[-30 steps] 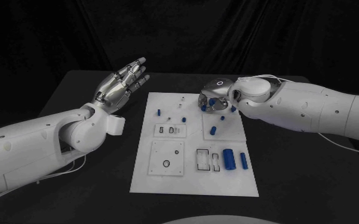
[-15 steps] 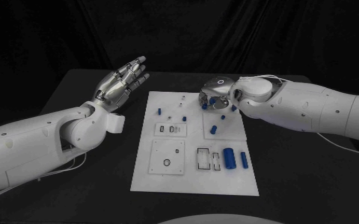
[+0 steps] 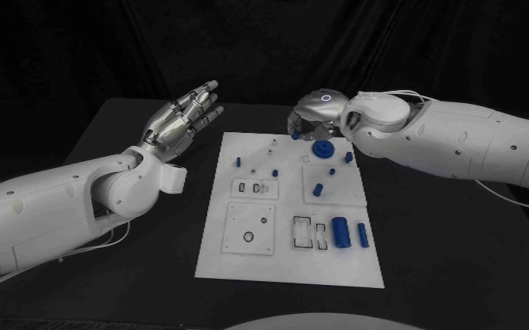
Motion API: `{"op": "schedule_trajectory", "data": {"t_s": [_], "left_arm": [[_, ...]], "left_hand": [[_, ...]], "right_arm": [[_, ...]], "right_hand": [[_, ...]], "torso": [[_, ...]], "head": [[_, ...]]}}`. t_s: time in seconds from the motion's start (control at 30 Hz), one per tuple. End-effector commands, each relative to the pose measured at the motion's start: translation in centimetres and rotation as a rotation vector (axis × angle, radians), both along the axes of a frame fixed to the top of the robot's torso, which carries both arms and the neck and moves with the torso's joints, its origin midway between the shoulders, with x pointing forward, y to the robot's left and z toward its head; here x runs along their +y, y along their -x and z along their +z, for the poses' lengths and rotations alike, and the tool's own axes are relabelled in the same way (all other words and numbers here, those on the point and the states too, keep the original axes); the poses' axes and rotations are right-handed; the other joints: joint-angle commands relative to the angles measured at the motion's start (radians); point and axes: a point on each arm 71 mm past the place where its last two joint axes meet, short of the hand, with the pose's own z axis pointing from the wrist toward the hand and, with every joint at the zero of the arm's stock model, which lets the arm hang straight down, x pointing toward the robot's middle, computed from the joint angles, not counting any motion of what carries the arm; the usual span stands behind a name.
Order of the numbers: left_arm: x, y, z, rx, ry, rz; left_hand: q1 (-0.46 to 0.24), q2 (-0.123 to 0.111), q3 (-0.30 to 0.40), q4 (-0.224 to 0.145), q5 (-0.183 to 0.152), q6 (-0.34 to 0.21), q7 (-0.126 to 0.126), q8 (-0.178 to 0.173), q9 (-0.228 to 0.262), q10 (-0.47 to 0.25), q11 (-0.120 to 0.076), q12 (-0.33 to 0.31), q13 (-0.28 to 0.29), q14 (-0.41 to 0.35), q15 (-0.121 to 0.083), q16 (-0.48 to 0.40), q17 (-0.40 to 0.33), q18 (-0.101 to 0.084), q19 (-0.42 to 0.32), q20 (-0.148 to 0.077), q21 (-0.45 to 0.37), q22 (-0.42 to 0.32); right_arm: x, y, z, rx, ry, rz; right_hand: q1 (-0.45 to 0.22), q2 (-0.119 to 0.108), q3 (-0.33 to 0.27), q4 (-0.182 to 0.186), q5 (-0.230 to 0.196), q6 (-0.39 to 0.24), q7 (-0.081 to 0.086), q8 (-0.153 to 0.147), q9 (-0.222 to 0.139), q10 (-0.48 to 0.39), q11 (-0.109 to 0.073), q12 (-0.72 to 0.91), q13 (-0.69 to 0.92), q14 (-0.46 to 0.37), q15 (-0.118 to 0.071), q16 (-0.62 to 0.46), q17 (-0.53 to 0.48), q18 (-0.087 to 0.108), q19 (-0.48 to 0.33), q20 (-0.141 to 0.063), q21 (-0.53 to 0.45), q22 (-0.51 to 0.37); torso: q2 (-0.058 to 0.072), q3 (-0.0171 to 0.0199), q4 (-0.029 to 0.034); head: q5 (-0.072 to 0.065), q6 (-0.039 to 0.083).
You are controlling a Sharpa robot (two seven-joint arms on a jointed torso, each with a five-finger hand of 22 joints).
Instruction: Assemble the parts on the task board
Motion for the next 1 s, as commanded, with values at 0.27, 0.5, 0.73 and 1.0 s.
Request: {"op": "schedule_trajectory", "data": {"t_s": [0.27,0.5,0.73,1.0], "left_arm": [[-0.6,0.5,0.6,-0.077,0.036,-0.042],[-0.6,0.7,0.8,-0.109,0.024,-0.057],[-0.4,0.7,0.8,-0.109,0.017,-0.06],[-0.5,0.6,0.7,-0.105,0.015,-0.069]], "left_hand": [[0.013,-0.002,0.007,-0.007,0.006,0.003,-0.001,0.003,0.001,0.0,0.007,-0.001,0.0,0.0,0.013,-0.004,-0.001,0.013,-0.001,0.013,-0.004,-0.001],[0.015,-0.006,0.008,-0.012,0.007,0.002,-0.001,0.003,0.001,0.001,0.008,-0.001,0.0,0.0,0.016,-0.004,-0.001,0.013,-0.001,0.016,-0.004,-0.001],[0.016,-0.006,0.009,-0.013,0.007,0.002,-0.001,0.003,0.001,0.0,0.008,-0.001,0.0,0.0,0.016,-0.004,-0.001,0.013,-0.001,0.016,-0.004,-0.001],[0.016,-0.004,0.011,-0.014,0.007,-0.001,0.0,0.003,0.001,0.0,0.009,-0.001,0.0,0.0,0.018,-0.004,-0.001,0.013,-0.001,0.018,-0.004,-0.001]], "right_arm": [[1.7,-1.6,0.4,0.001,0.014,-0.02],[2.7,-2.5,-0.2,0.011,0.031,-0.033],[3.3,-2.8,-0.6,0.022,0.042,-0.04],[3.3,-3.0,-1.0,0.033,0.051,-0.053]], "right_hand": [[-0.011,-0.001,0.005,0.003,-0.011,0.006,0.007,0.003,0.058,0.005,0.001,-0.009,-0.004,0.004,0.003,0.007,0.01,-0.022,0.006,0.0,0.008,0.007],[-0.012,-0.002,0.008,0.002,-0.013,0.001,0.008,0.0,0.059,0.006,0.002,-0.012,-0.005,0.003,0.004,0.008,0.013,-0.022,0.005,0.001,0.008,0.009],[-0.013,-0.004,0.014,0.001,-0.012,-0.009,0.01,-0.004,0.062,0.005,0.006,-0.02,-0.008,-0.003,0.007,0.004,0.007,-0.021,-0.001,0.004,0.004,0.007],[-0.014,-0.006,0.019,0.001,-0.013,-0.015,0.011,-0.008,0.064,0.001,0.01,-0.028,-0.01,-0.008,0.01,0.002,0.004,-0.021,-0.006,0.006,0.002,0.006]], "torso": [[0.004,-0.0027,0.0056],[0.012,-0.0044,0.0148],[0.019,-0.0051,0.0202],[0.028,-0.0045,0.0235]], "head": [[-0.009,-0.015],[-0.025,-0.014],[-0.032,-0.007],[-0.052,0.004]]}}
